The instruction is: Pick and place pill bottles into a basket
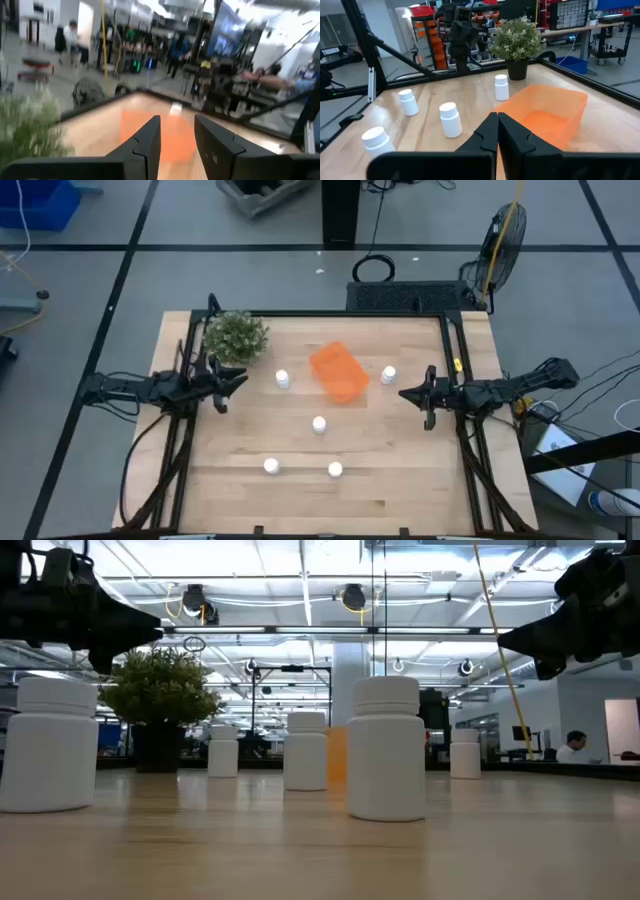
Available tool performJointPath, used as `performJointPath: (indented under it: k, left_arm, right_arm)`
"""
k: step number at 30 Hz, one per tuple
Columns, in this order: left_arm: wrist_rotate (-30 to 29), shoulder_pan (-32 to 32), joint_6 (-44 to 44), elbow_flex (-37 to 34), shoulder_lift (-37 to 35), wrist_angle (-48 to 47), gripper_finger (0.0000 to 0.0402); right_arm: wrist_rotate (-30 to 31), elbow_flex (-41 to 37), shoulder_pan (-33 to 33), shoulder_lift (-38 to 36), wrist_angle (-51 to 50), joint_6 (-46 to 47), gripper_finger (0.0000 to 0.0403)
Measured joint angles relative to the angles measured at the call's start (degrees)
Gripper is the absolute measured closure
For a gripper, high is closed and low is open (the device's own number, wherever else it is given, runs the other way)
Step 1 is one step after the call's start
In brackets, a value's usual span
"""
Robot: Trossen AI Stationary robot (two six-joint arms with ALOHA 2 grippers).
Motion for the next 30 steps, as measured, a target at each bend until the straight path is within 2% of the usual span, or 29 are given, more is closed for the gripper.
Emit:
performJointPath:
  k: [6,13,19,28,30]
  left_arm:
    - [1.1,0.0,-0.3,0.1,1.9,-0.1,0.0279]
    - [0.9,0.0,-1.7,0.1,2.3,-0.2,0.0279]
    - [0.8,0.0,-0.8,0.1,2.3,-0.3,0.0279]
    - [2.2,0.0,-1.1,0.1,2.3,-0.4,0.0279]
    - [2.2,0.0,-1.1,0.1,2.3,-0.4,0.0279]
  right_arm:
    - [0.1,0.0,0.0,0.3,0.1,4.3,0.0402]
    - [0.1,0.0,0.0,0.4,0.2,4.5,0.0402]
    - [0.2,0.0,0.0,0.4,5.6,4.5,0.0402]
    - [0.2,0.0,0.0,0.4,8.0,4.6,0.0402]
    - [0.2,0.0,0.0,0.4,9.2,6.9,0.0402]
